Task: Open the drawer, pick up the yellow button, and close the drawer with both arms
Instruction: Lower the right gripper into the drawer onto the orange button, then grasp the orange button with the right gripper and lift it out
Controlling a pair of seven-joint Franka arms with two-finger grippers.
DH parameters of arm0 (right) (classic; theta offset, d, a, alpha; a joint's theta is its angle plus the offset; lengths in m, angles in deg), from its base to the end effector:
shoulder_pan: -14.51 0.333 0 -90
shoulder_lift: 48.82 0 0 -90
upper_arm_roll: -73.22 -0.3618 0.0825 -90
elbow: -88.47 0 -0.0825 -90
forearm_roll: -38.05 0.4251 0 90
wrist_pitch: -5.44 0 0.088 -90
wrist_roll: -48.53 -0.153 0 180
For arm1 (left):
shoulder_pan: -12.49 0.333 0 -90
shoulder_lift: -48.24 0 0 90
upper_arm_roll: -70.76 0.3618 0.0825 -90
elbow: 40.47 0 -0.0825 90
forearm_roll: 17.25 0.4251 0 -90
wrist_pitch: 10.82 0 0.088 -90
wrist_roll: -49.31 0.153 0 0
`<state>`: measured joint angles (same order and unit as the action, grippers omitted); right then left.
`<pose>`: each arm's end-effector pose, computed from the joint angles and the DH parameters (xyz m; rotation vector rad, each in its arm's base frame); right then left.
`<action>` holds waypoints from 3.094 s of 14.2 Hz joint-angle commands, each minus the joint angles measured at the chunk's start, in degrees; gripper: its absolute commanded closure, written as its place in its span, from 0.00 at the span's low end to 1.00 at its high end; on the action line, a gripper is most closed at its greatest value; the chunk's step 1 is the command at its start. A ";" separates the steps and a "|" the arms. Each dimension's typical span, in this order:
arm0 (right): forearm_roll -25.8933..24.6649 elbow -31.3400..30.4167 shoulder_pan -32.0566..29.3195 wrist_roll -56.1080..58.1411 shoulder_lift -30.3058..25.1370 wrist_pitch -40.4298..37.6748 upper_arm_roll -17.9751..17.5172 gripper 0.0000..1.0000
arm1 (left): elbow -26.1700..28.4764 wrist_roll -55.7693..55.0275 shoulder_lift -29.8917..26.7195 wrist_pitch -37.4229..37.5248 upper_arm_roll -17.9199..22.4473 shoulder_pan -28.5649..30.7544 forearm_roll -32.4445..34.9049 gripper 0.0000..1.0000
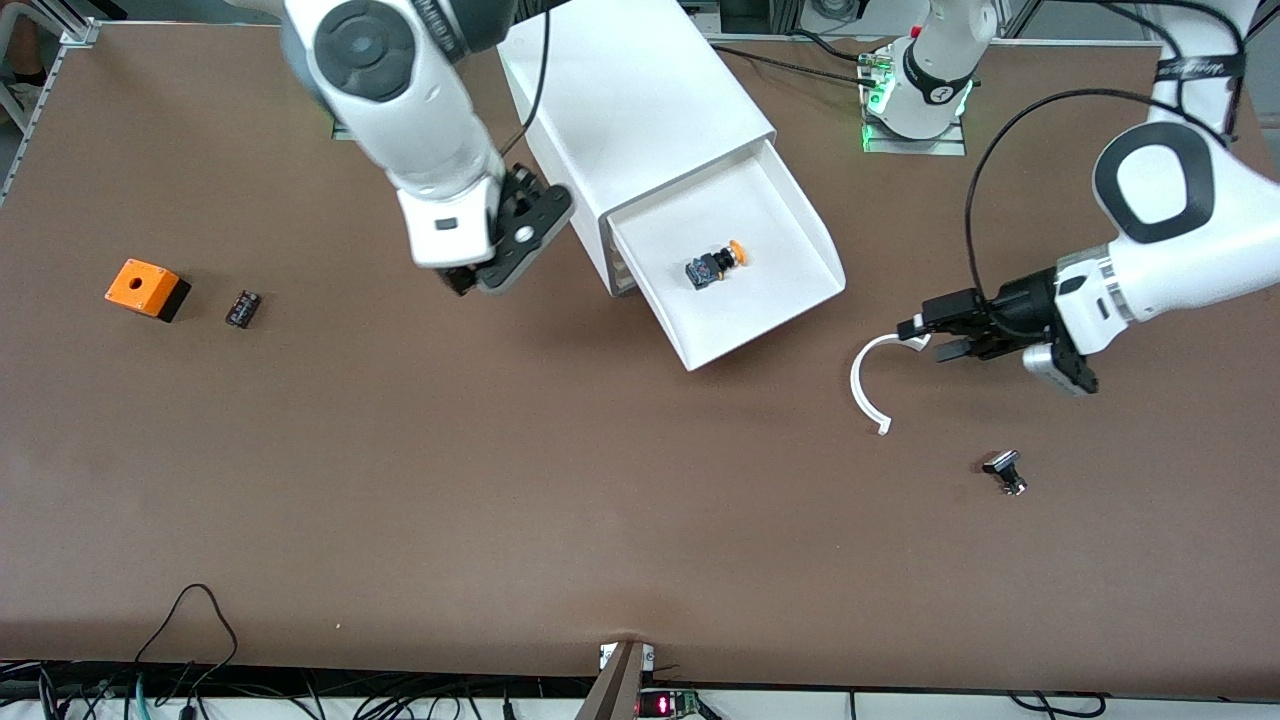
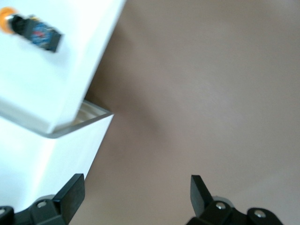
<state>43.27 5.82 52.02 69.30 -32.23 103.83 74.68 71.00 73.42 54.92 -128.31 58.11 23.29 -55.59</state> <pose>0.5581 0.4244 0.5156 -2.7020 -1.4390 0.0392 0.6314 -0.0762 0.4223 2.5270 -0.1640 0.1400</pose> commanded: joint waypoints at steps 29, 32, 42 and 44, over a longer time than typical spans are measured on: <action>-4.17 15.77 10.65 36.88 23.31 12.96 -7.18 0.00 | -18.48 -20.51 -5.98 25.55 3.86 -4.13 40.72 0.00; -4.17 15.77 10.92 36.88 23.57 13.22 -7.09 0.10 | -18.48 -20.51 -5.98 25.55 3.86 -4.13 40.72 0.00; -3.73 16.73 10.48 33.03 23.05 13.06 -6.65 0.60 | -18.57 -20.51 -5.98 25.55 3.86 -4.13 40.72 0.00; -3.56 17.78 9.43 32.75 21.48 11.21 -6.57 0.61 | -18.65 -20.60 -5.98 25.55 3.86 -4.13 40.72 0.00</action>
<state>39.99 21.52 62.46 103.50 -9.49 117.57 68.22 53.40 52.98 48.60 -103.08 61.62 19.45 -14.14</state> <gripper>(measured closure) 0.586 0.000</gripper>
